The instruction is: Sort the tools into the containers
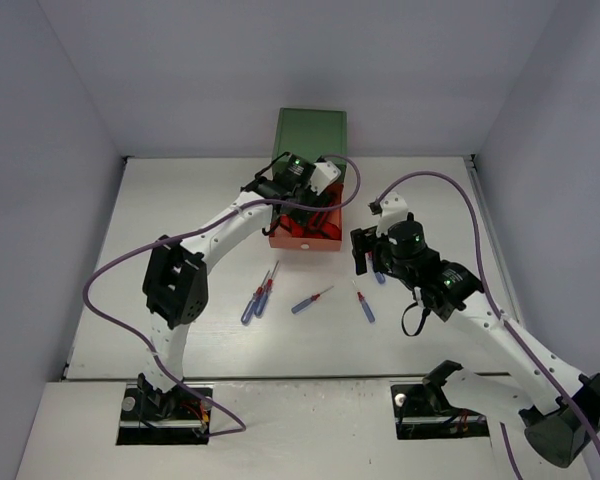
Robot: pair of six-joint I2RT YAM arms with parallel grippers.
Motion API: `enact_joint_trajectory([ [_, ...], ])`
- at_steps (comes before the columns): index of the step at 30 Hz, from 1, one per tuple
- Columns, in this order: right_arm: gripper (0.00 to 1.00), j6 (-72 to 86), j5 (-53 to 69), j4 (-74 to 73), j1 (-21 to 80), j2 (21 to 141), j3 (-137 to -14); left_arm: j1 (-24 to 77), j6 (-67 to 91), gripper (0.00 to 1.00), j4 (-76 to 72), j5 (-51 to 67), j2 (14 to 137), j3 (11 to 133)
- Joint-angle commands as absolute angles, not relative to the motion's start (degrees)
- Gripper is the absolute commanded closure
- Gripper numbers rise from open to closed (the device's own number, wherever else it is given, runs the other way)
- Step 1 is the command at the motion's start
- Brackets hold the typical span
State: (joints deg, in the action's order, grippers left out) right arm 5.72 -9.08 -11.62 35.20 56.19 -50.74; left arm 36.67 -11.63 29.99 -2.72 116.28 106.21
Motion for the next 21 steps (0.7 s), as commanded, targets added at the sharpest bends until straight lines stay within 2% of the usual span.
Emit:
enact_joint_trajectory([
  [1,0.22,5.3,-8.3,-5.8,34.9,58.1,-53.6,36.4,-9.4,0.43,26.4,-2.9,111.3,108.4],
  [7,0.25,9.2,-5.6,-0.7,34.9,61.9,-53.1,34.7,-1.4,0.43,23.6,-8.6,102.8,107.5],
  [10,0.28,11.9,-4.3,4.5,35.2,64.0,-52.0,30.5,5.4,0.41,23.6,-9.2,97.2,104.6],
  [15,0.30,14.4,-4.7,10.3,36.2,70.0,-51.4,22.0,14.1,0.36,24.7,-4.7,89.8,95.3],
  [21,0.31,16.9,-8.9,15.3,37.8,78.4,-52.5,17.7,14.7,0.34,26.4,-6.9,77.7,79.1],
])
